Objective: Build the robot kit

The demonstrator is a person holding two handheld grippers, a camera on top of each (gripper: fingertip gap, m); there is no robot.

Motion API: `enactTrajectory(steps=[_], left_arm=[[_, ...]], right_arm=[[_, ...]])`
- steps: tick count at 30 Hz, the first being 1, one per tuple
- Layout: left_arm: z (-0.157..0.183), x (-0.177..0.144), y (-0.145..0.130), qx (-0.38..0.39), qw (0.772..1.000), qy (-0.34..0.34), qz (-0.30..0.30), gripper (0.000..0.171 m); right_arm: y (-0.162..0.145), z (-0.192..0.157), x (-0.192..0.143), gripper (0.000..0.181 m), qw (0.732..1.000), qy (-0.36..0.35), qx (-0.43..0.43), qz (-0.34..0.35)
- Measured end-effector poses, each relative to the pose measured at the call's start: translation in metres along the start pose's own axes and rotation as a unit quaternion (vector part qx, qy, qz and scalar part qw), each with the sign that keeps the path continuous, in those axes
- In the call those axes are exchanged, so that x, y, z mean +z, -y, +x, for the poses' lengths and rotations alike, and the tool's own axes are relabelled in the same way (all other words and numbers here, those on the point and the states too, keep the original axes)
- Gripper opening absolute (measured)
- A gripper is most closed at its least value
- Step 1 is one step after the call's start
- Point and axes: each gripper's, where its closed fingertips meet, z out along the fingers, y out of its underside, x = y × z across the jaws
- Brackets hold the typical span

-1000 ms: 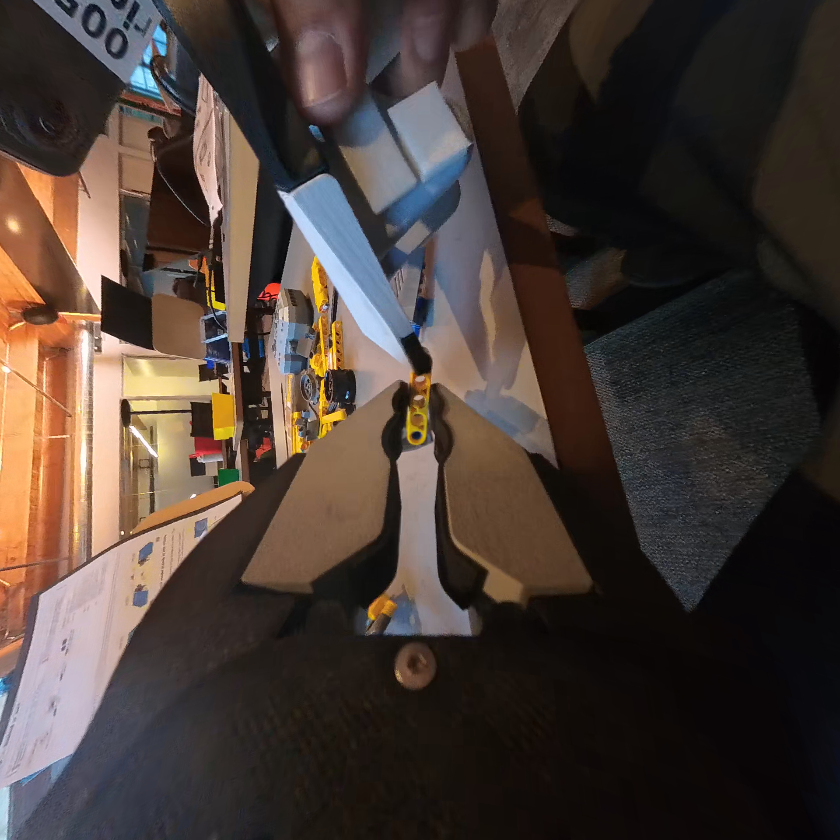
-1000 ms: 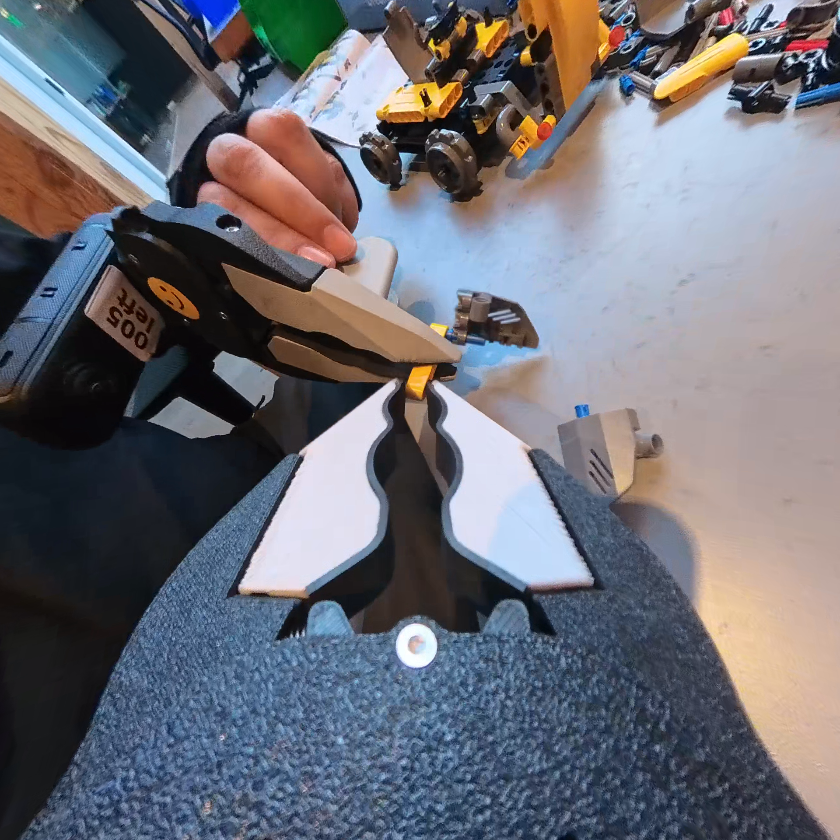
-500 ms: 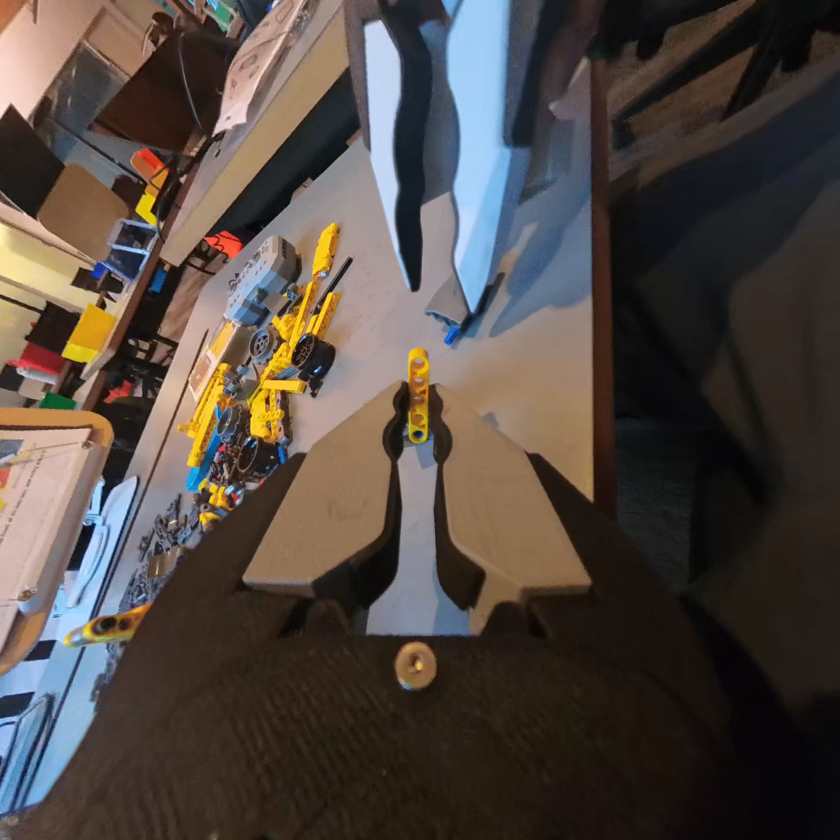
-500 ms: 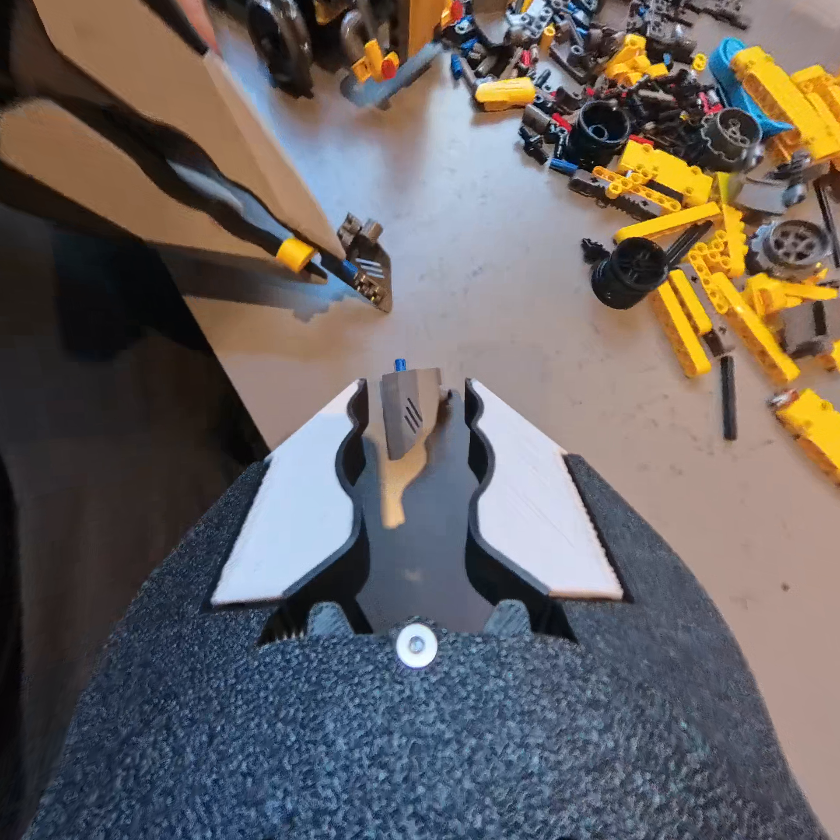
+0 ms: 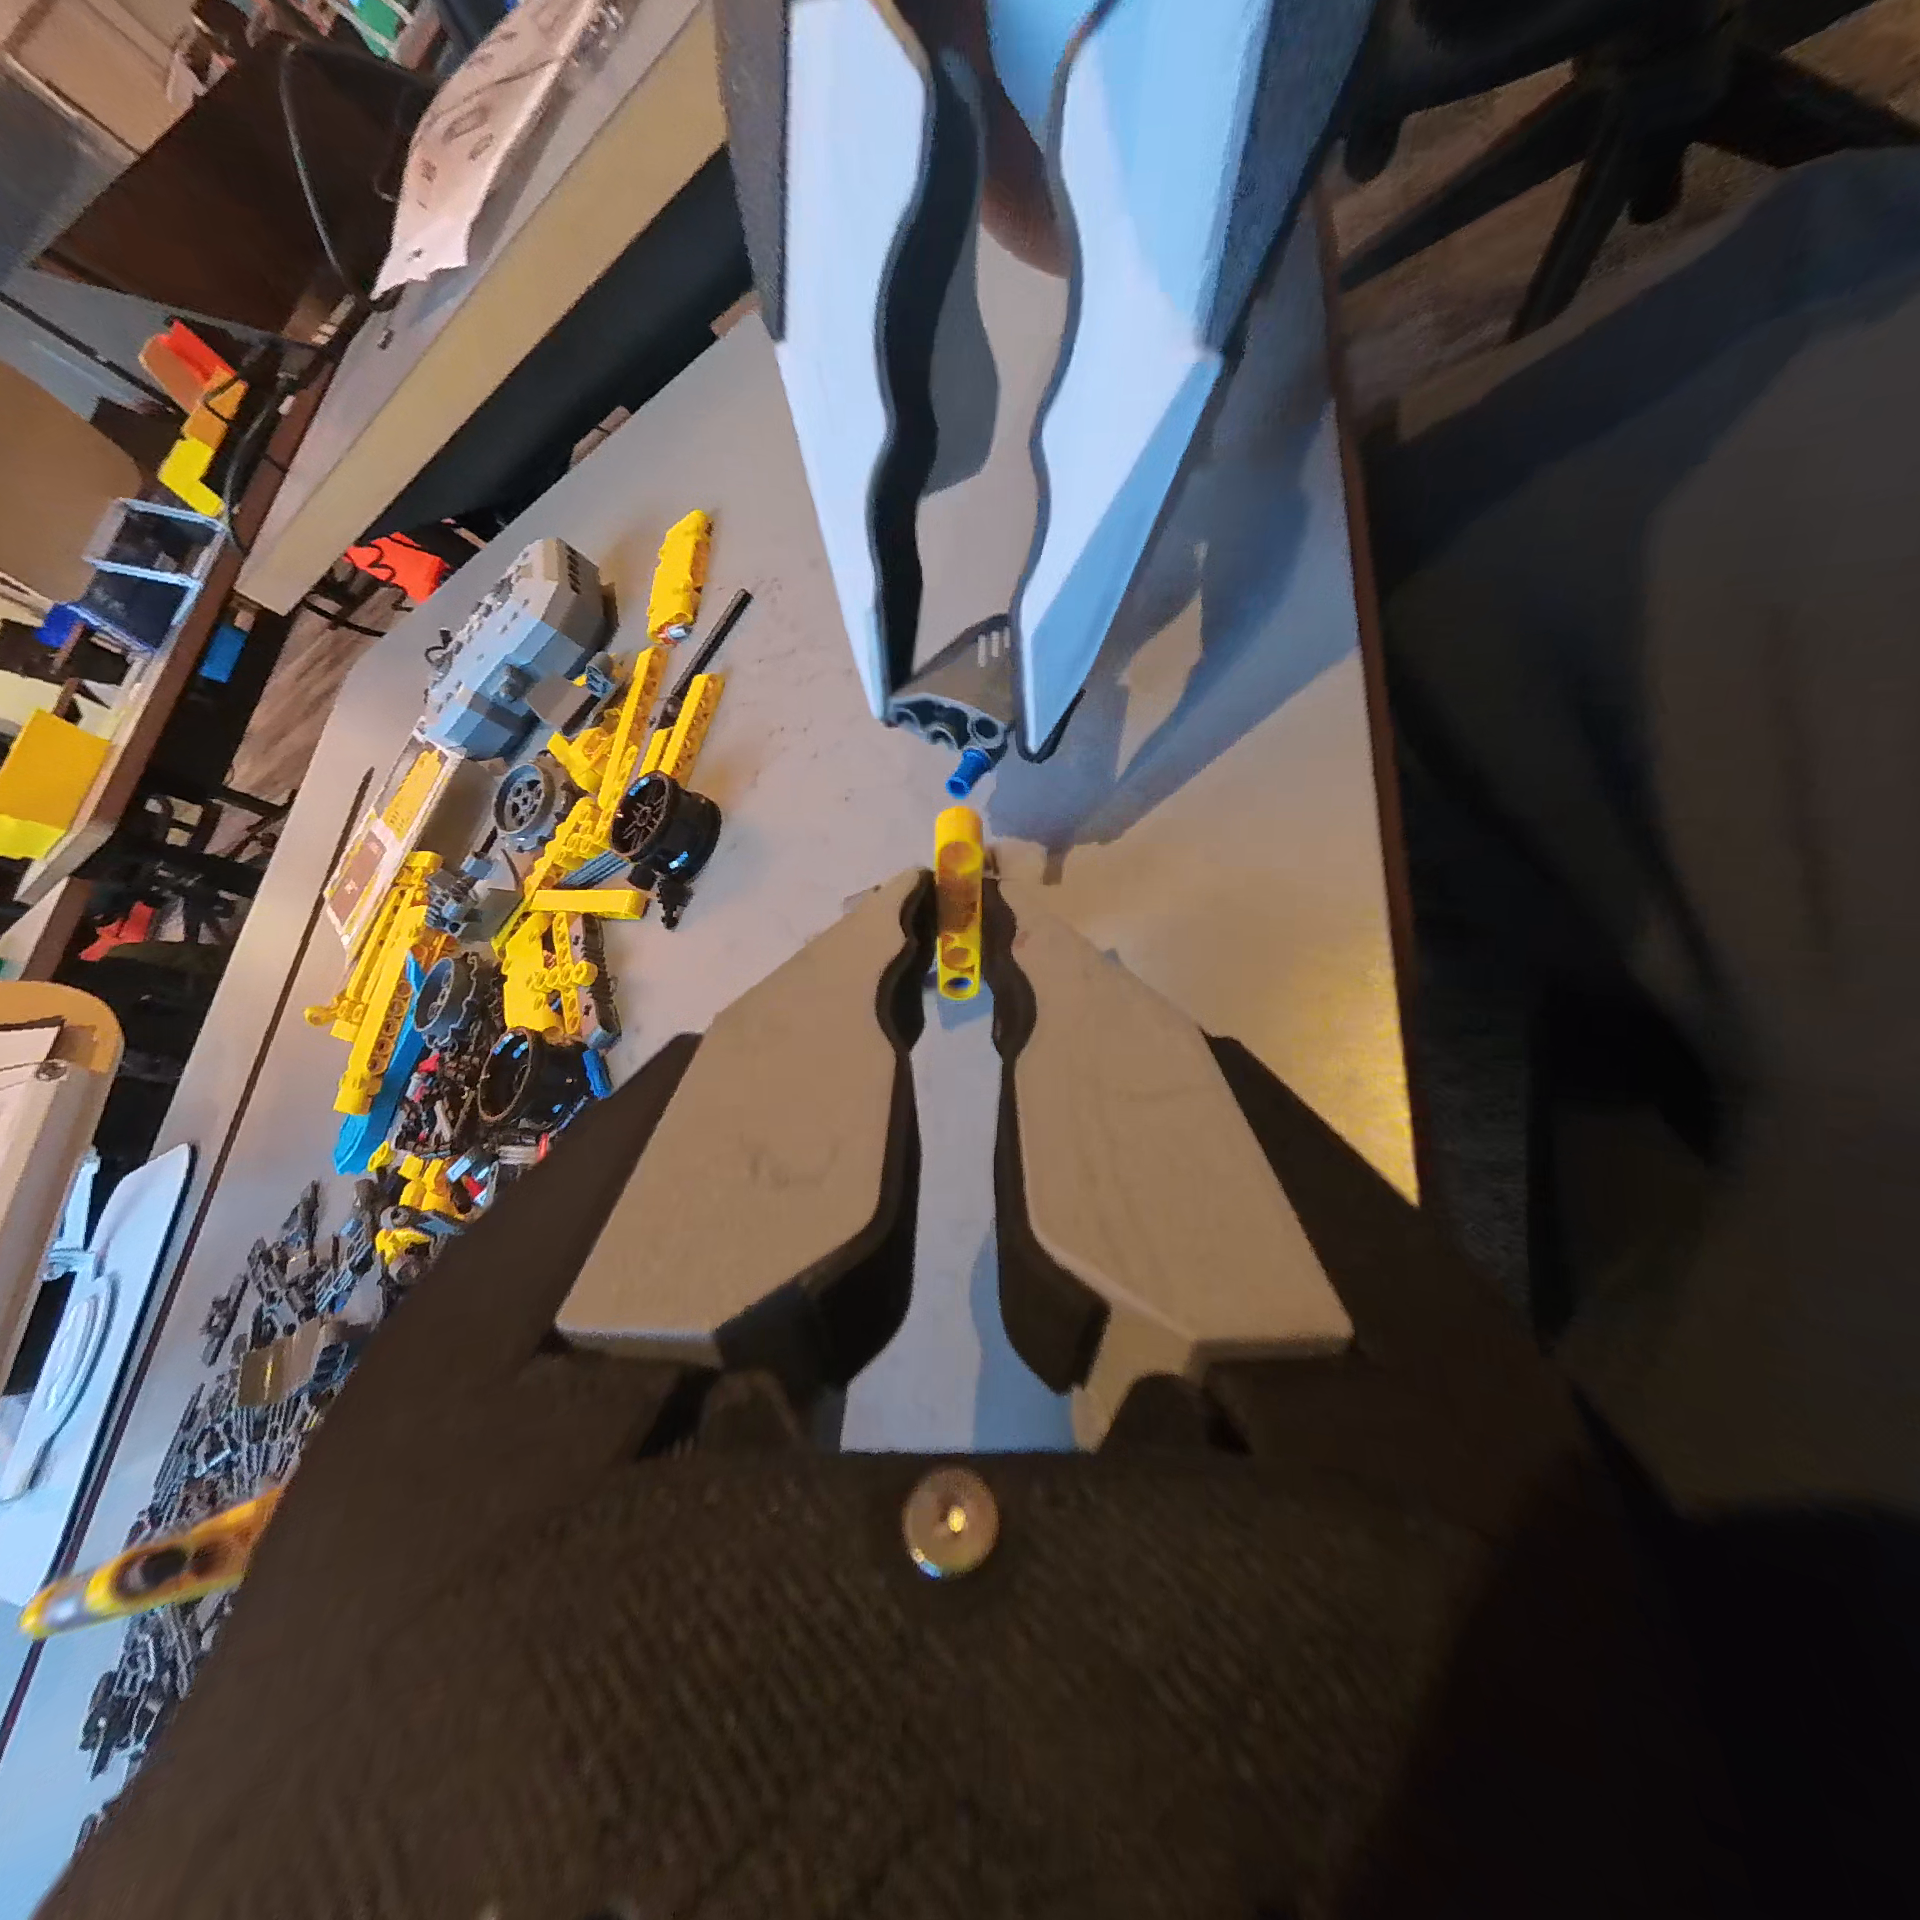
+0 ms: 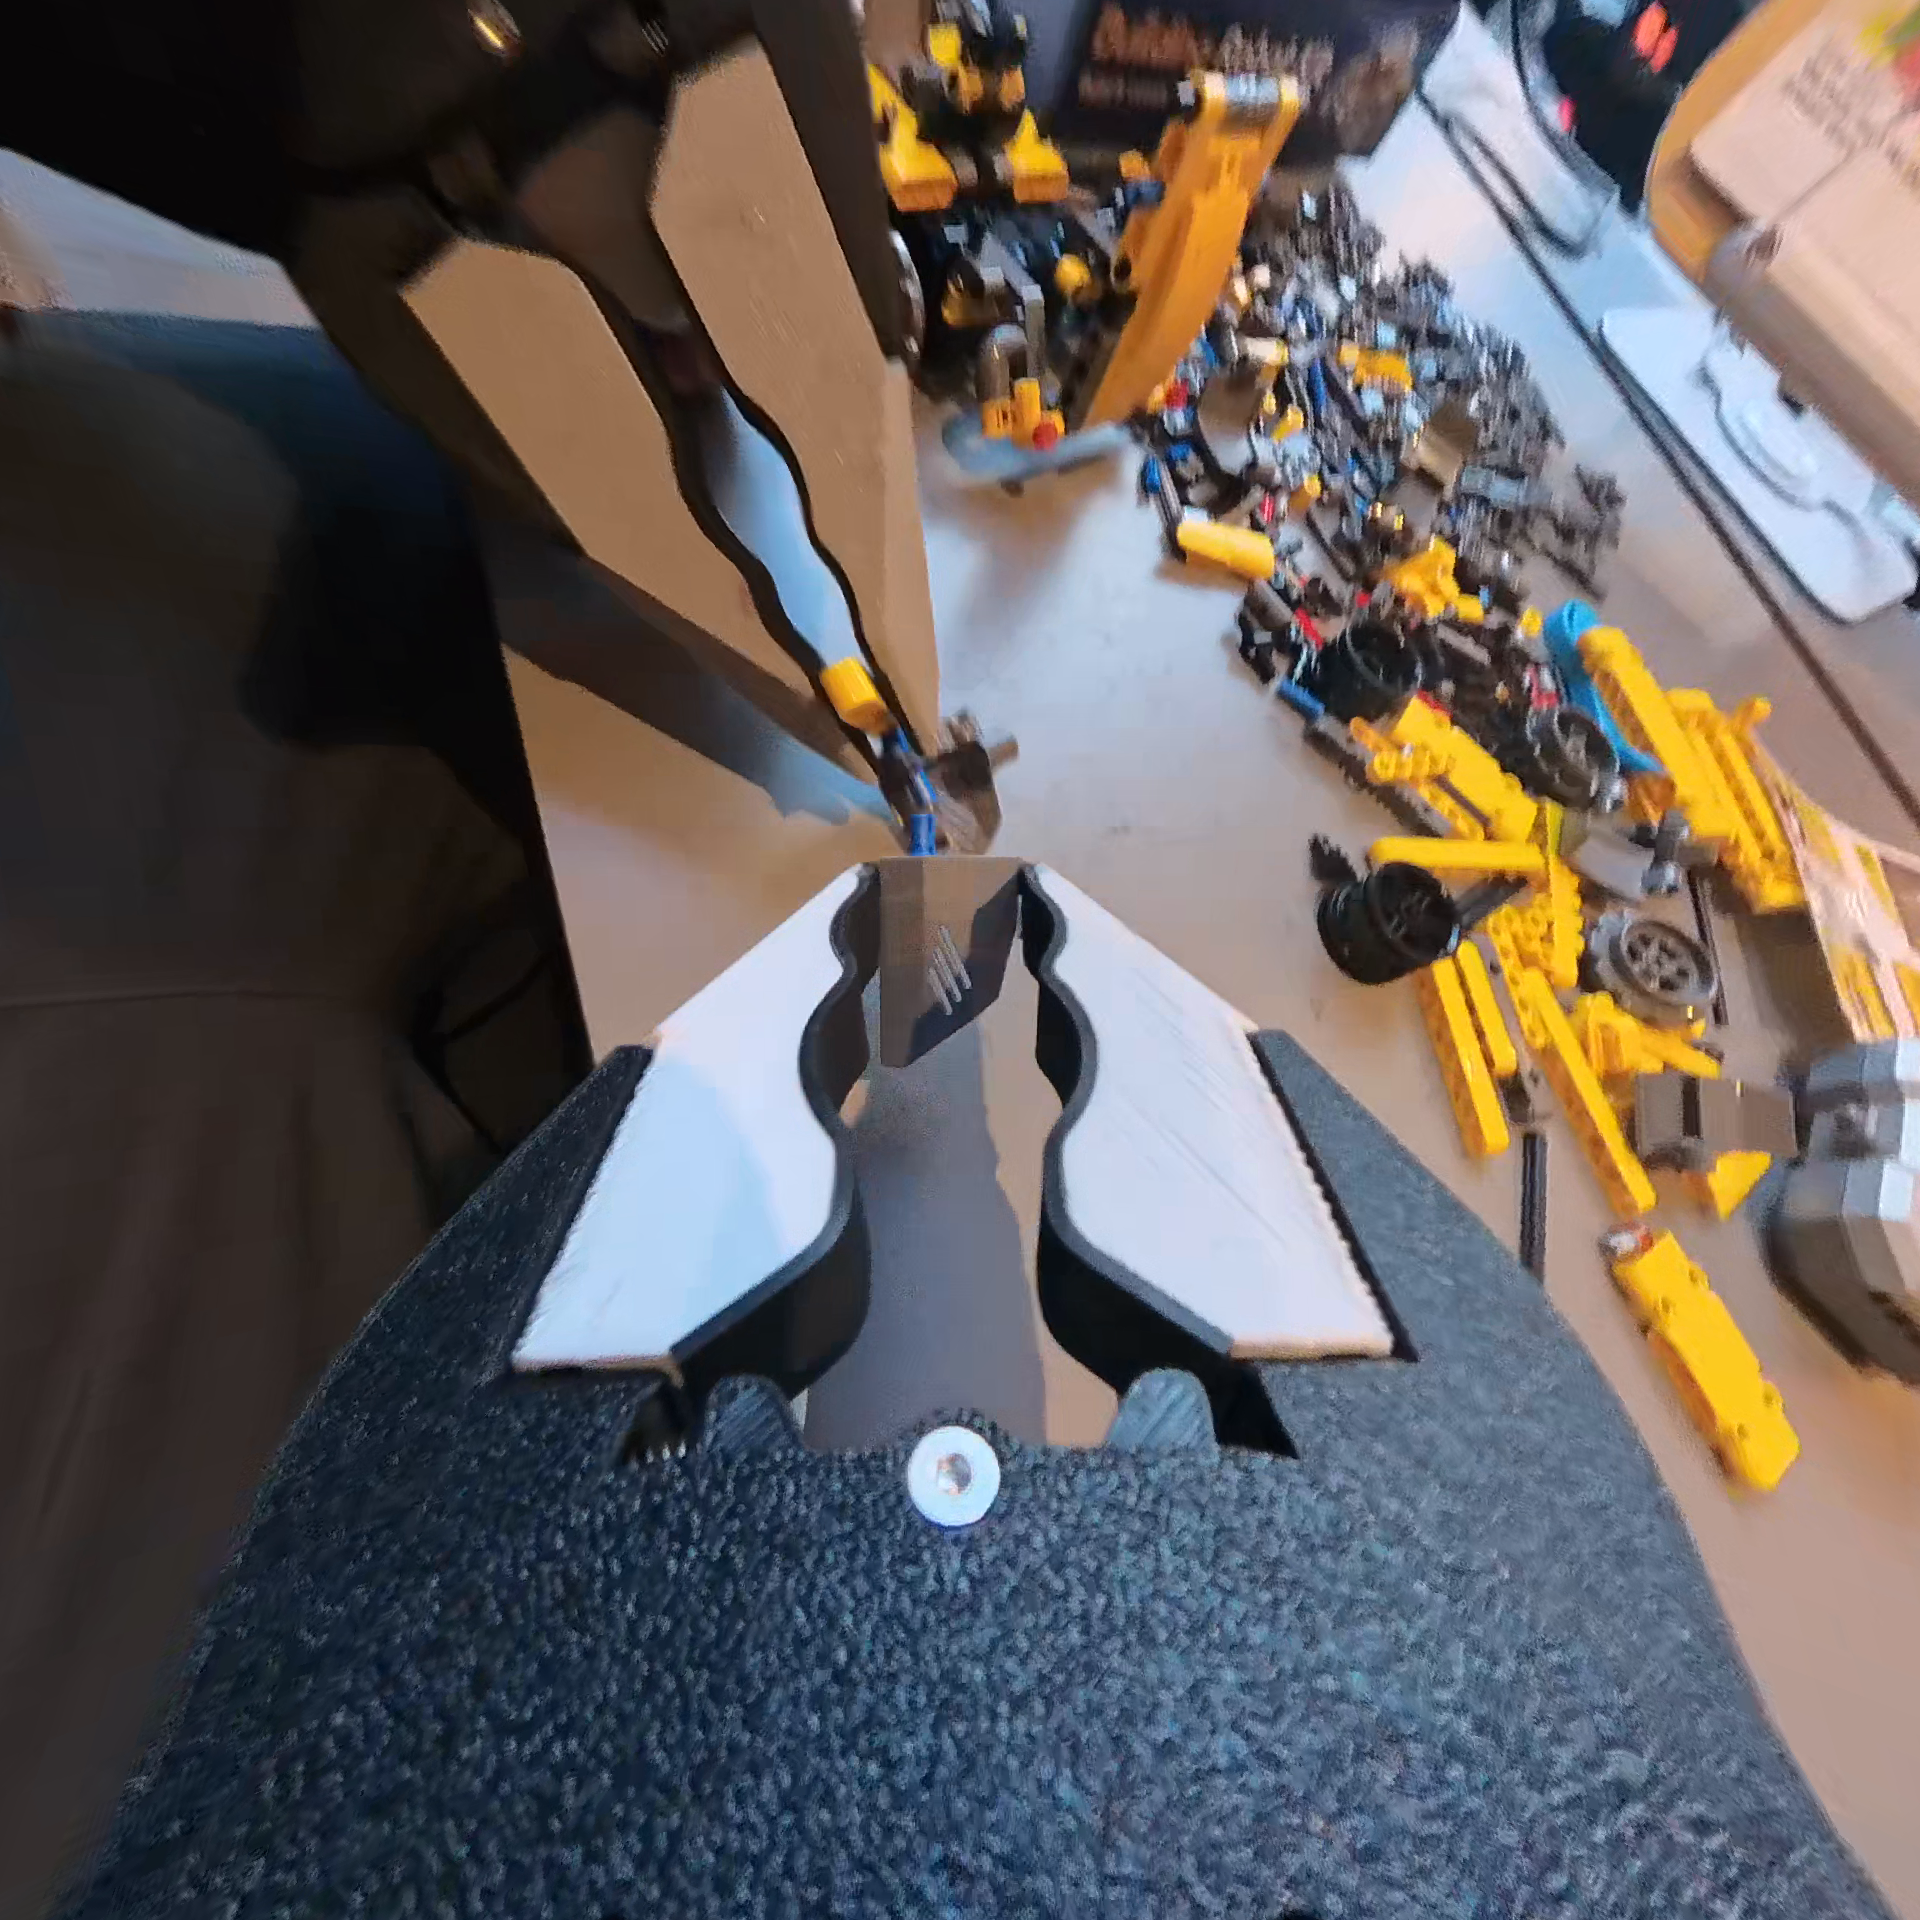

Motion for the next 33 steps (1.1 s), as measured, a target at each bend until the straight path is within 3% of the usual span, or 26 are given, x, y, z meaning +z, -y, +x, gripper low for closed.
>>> enactTrajectory(steps=[4, 12, 15, 17, 23, 27, 29, 33], left_arm=[[0.000, 0.007, -0.010, 0.016, 1.000, -0.010, -0.025, 0.006], [-0.006, 0.015, -0.016, 0.066, 0.996, 0.034, -0.049, 0.009], [-0.012, 0.009, -0.009, 0.002, 0.999, 0.037, -0.035, 0.007], [-0.010, 0.004, -0.004, -0.047, 0.998, 0.019, -0.026, 0.017], [-0.004, -0.005, -0.036, -0.191, 0.974, -0.019, -0.122, 0.026], [-0.001, -0.019, -0.020, -0.255, 0.963, -0.036, -0.079, 0.041], [-0.007, -0.027, -0.013, -0.242, 0.967, -0.016, -0.076, 0.044], [-0.004, -0.031, 0.012, -0.146, 0.985, -0.013, -0.091, 0.043]], right_arm=[[0.007, -0.002, 0.001, 0.027, 0.998, 0.014, -0.032, 0.044], [-0.012, 0.006, 0.008, 0.027, 0.997, -0.021, -0.080, -0.011], [-0.011, 0.010, 0.005, 0.027, 0.997, -0.032, -0.075, -0.004], [-0.013, 0.014, 0.002, 0.027, 0.997, -0.039, -0.067, -0.001], [-0.013, 0.017, -0.005, 0.027, 0.998, -0.039, -0.047, 0.009], [-0.007, 0.013, -0.009, 0.027, 0.999, -0.024, -0.021, 0.026], [0.002, 0.009, -0.014, 0.027, 0.999, -0.014, -0.013, 0.046], [0.026, 0.001, -0.020, 0.027, 0.996, 0.001, -0.014, 0.085]])
